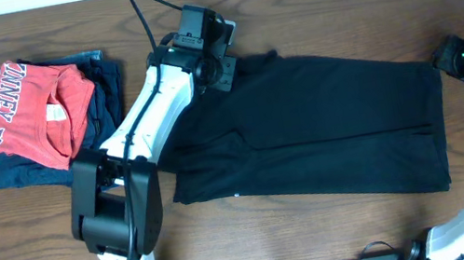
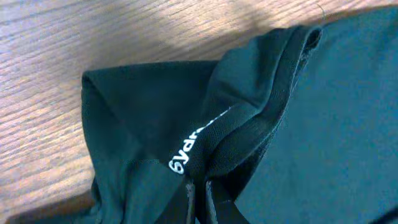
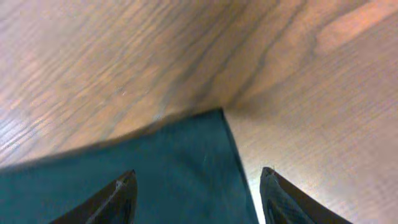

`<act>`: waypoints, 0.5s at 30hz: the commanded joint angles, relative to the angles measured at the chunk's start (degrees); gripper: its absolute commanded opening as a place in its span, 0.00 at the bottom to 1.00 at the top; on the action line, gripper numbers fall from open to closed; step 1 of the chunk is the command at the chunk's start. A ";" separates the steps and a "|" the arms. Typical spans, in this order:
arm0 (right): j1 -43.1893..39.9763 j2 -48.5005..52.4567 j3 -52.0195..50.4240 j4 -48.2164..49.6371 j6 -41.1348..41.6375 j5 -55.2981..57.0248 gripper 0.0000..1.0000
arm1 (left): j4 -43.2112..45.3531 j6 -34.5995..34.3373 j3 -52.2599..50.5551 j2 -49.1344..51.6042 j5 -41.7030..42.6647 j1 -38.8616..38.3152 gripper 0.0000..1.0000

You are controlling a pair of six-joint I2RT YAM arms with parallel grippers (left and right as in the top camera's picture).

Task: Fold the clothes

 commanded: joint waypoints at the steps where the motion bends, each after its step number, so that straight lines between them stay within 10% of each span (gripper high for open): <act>1: 0.42 3.34 0.37 2.86 -0.44 1.25 0.60 | -0.66 0.42 0.28 -3.32 -0.31 0.31 0.06; 15: 0.52 12.55 0.37 10.67 -2.69 -3.15 0.46 | -1.92 0.39 0.28 -6.95 -0.28 0.28 0.06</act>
